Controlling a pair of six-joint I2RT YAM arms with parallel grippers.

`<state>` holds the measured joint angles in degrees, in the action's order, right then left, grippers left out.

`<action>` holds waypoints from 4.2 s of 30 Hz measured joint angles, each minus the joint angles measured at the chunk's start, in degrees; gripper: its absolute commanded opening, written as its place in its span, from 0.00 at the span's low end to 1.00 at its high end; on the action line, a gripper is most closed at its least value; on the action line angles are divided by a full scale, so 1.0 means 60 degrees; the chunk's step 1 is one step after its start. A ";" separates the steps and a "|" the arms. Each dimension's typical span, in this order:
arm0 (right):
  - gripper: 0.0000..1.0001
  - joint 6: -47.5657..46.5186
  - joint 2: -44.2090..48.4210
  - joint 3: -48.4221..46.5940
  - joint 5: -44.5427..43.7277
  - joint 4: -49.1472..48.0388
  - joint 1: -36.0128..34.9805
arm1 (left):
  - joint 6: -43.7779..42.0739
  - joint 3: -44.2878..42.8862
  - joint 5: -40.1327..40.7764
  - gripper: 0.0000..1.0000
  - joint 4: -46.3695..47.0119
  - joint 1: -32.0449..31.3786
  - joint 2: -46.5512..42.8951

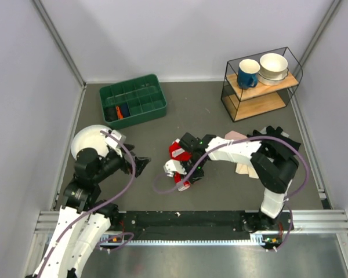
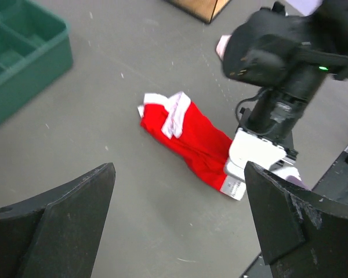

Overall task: Roll the underwear
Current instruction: Roll the underwear to the center of the board.

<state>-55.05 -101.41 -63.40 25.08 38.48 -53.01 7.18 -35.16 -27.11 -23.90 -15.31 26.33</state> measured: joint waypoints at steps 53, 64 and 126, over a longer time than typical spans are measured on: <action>0.24 0.0011 -0.4936 -0.5082 0.3974 0.6513 0.2320 | -0.6094 0.0146 0.2973 0.85 0.4164 -0.7909 0.8411; 0.25 0.0007 -0.4936 -0.5082 0.3978 0.6532 0.2320 | -0.6156 -0.0372 0.3821 0.41 0.4098 -0.7923 0.9373; 0.56 -0.2076 0.1541 0.1264 -0.0062 -0.1450 0.0200 | 0.0215 -0.4309 -0.3727 0.10 0.0685 -0.2302 1.4018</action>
<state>-67.51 -92.16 -55.81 24.71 29.78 -51.81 8.47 -61.01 -49.47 -19.79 -29.12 110.43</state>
